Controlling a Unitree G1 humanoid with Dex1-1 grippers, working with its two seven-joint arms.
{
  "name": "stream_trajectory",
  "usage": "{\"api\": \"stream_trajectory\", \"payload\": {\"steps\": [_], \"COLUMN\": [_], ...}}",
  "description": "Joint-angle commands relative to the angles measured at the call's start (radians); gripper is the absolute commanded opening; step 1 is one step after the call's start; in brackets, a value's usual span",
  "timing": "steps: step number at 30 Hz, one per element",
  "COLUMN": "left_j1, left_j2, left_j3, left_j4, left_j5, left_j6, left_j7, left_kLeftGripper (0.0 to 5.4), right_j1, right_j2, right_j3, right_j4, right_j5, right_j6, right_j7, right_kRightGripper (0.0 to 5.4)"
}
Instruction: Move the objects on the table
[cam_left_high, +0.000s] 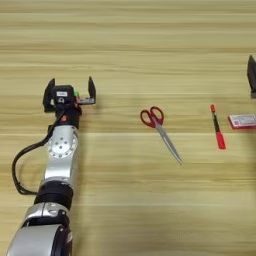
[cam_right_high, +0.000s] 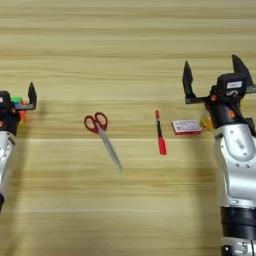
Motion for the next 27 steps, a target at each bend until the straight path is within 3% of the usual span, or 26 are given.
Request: {"api": "stream_trajectory", "payload": {"steps": [1,18,27], "left_j1": [0.003,0.005,0.008], "left_j2": [-0.002,-0.003,-0.004], "left_j3": [0.002,0.005,0.005], "left_j4": [-0.008,-0.021,-0.027], "left_j5": [-0.005,-0.006,-0.006], "left_j6": [-0.001,0.003,0.007], "left_j7": [0.003,0.007,0.008], "left_kLeftGripper": [5.40,5.40,5.40], "right_j1": [0.018,0.015,0.029], "right_j2": [0.013,0.066,0.066], "right_j3": [0.034,0.116,0.138], "right_j4": [-0.020,0.151,0.148], "right_j5": [-0.006,-0.042,-0.066], "right_j6": [0.041,0.137,0.197], "right_j7": [0.024,0.050,0.051], "right_kRightGripper": [5.36,5.36,5.36]}}
